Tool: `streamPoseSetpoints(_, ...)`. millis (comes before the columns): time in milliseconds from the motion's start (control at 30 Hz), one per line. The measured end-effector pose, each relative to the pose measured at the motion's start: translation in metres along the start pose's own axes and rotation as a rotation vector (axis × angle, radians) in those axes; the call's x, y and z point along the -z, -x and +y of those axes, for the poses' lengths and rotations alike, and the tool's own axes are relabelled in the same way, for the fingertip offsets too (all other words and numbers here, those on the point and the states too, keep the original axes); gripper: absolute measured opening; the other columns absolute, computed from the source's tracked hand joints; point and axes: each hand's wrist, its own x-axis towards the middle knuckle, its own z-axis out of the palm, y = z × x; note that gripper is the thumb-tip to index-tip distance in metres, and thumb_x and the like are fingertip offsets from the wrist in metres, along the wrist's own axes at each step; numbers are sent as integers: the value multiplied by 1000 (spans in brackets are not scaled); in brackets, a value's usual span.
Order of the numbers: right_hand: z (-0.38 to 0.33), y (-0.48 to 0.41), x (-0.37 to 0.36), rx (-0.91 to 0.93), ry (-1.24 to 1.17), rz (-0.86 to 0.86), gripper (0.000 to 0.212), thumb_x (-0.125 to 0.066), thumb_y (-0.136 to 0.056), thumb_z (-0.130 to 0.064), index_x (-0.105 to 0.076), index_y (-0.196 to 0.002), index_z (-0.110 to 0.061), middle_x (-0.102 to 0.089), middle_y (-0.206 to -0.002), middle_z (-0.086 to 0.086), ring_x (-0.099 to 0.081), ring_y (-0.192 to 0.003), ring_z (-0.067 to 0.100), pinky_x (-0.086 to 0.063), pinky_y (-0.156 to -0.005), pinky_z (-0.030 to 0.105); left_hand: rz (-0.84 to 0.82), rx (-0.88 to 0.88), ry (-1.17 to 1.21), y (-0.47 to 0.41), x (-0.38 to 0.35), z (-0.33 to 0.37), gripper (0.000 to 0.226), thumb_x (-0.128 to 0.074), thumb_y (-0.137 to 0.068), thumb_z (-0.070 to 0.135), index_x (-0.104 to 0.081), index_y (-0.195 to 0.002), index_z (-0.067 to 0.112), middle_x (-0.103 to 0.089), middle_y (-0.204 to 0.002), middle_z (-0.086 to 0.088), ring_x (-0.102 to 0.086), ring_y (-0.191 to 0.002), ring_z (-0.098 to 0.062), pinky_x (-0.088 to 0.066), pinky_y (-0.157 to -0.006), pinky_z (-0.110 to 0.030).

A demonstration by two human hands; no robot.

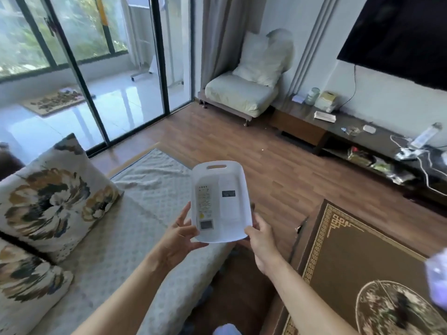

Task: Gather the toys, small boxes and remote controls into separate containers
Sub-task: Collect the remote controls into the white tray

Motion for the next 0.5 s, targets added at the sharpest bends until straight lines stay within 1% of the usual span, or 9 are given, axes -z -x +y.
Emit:
streamPoseSetpoints(100, -13, -14, 22, -8, -42, 77, 49, -45, -88, 3, -57, -129, -21, -65, -115, -7, -58, -114, 17, -50, -99, 46, -43, 37, -38, -31, -27, 5, 101, -57, -62, -17, -35, -144, 39, -68, -116, -9, -63, -108, -37, -53, -79, -58)
streamPoseSetpoints(167, -24, -25, 45, -9, -67, 125, 46, -42, -90, 7, -55, -122, -24, -62, -112, -12, -56, -99, 2, -51, -95, 29, -94, 53, -95, -60, -50, 6, 98, -57, -64, -17, -39, -140, 41, -71, -108, -8, -65, -104, -35, -53, -79, -58)
streamPoseSetpoints(200, -31, -30, 55, 12, -81, 133, 51, -40, -91, 9, -53, -129, -22, -61, -111, -12, -55, -92, -1, -50, -86, 19, -122, 54, -115, -73, -60, 7, 93, -54, -68, -18, -41, -138, 42, -72, -107, -7, -65, -104, -35, -53, -81, -59)
streamPoseSetpoints(233, -37, -35, 66, 39, -88, 149, 53, -39, -91, 10, -50, -134, -18, -60, -107, -14, -53, -91, -1, -47, -83, 15, -142, 60, -117, -87, -72, 7, 89, -50, -72, -19, -42, -136, 42, -72, -107, -6, -65, -104, -35, -53, -81, -59)
streamPoseSetpoints(300, -47, -56, 95, 60, -76, 196, 52, -39, -92, 9, -46, -140, -12, -52, -97, -19, -53, -106, 9, -44, -89, 21, -190, 87, -112, -123, -98, 5, 85, -42, -77, -20, -43, -136, 41, -71, -110, -7, -65, -104, -37, -53, -79, -59)
streamPoseSetpoints(333, -49, -70, 109, 56, -56, 215, 52, -39, -92, 8, -45, -140, -11, -50, -97, -15, -54, -113, 14, -43, -91, 24, -211, 99, -107, -142, -110, 1, 85, -38, -78, -21, -43, -137, 41, -69, -113, -8, -64, -105, -38, -53, -79, -59)
streamPoseSetpoints(367, -52, -86, 124, 56, -46, 228, 52, -40, -92, 7, -45, -140, -12, -49, -100, -13, -55, -111, 14, -44, -89, 24, -229, 102, -102, -161, -124, -1, 86, -35, -78, -22, -42, -138, 40, -67, -120, -9, -63, -108, -40, -51, -81, -62)
streamPoseSetpoints(433, -63, -110, 148, 78, -23, 242, 54, -42, -91, 5, -44, -141, -16, -52, -107, -16, -55, -97, 5, -43, -84, 15, -262, 96, -83, -192, -148, -5, 90, -33, -75, -22, -41, -140, 40, -57, -134, -9, -57, -116, -42, -43, -90, -69)
streamPoseSetpoints(500, -72, -143, 186, 62, -29, 267, 55, -44, -92, 3, -44, -141, -21, -52, -102, -25, -52, -89, 1, -40, -87, 19, -299, 124, -68, -233, -183, -15, 90, -33, -74, -22, -41, -140, 39, -51, -140, -10, -53, -120, -45, -40, -92, -70)
